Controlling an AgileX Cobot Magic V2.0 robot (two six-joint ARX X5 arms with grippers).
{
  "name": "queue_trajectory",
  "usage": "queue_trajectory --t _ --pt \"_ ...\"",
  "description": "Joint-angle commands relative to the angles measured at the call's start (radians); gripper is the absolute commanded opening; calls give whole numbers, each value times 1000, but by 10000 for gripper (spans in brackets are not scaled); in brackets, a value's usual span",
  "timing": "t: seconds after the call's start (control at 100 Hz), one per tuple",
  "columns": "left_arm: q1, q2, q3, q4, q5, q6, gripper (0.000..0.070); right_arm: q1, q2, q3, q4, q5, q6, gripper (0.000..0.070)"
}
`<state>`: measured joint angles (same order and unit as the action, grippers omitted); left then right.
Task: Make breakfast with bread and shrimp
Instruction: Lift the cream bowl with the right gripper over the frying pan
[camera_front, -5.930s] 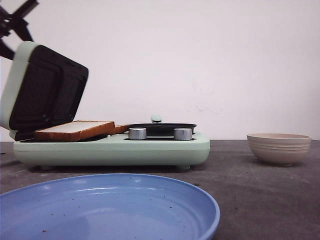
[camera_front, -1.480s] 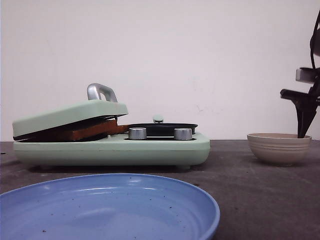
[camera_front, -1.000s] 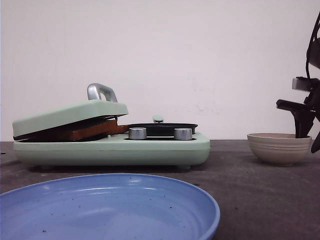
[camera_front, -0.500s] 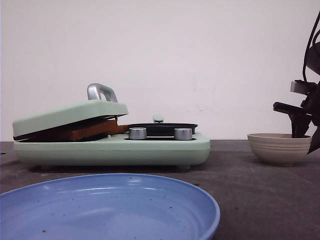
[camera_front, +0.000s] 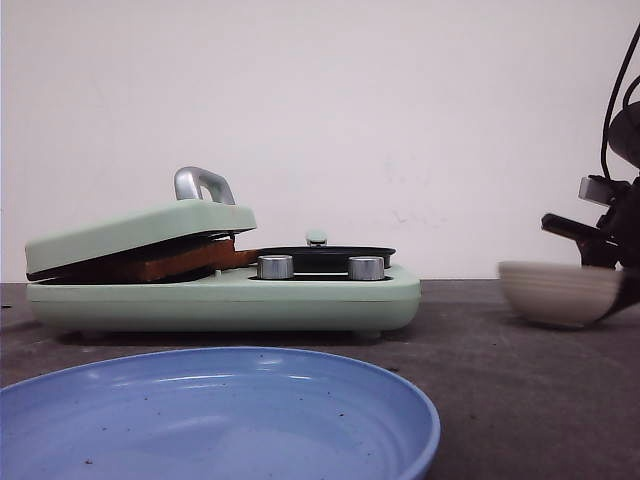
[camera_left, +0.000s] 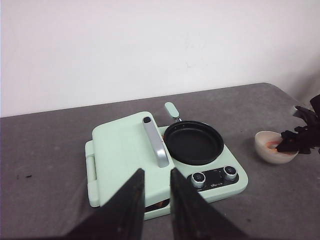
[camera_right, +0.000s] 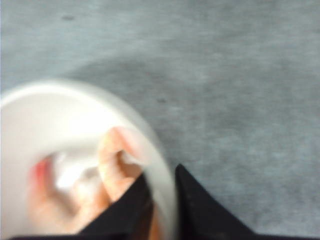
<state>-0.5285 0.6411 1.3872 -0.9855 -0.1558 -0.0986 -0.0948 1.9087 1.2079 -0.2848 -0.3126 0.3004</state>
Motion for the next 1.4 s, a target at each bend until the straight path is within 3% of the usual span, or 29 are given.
queue_trajectory --t 0.0,0.31,0.57,0.76,0.93,1.12,1.39 --pt "-6 5 14 14 -5 -11 10 -2 27 14 24 -3 10 0" --pt "-6 5 14 13 -5 -11 10 54 -65 30 98 -35 6 0" --pt "-6 5 14 13 -4 -11 10 216 -100 184 121 -32 -6 0" --pt "-6 5 14 13 -2 -11 10 365 -99 279 138 79 -76 0" --pt "-7 5 14 5 0 -11 10 464 -98 285 237 139 -123 0" --pt "-7 5 14 -26 -1 -10 10 523 -98 285 256 291 -233 0" --pt "-7 5 14 -49 0 -7 10 552 -98 285 327 322 -330 0"
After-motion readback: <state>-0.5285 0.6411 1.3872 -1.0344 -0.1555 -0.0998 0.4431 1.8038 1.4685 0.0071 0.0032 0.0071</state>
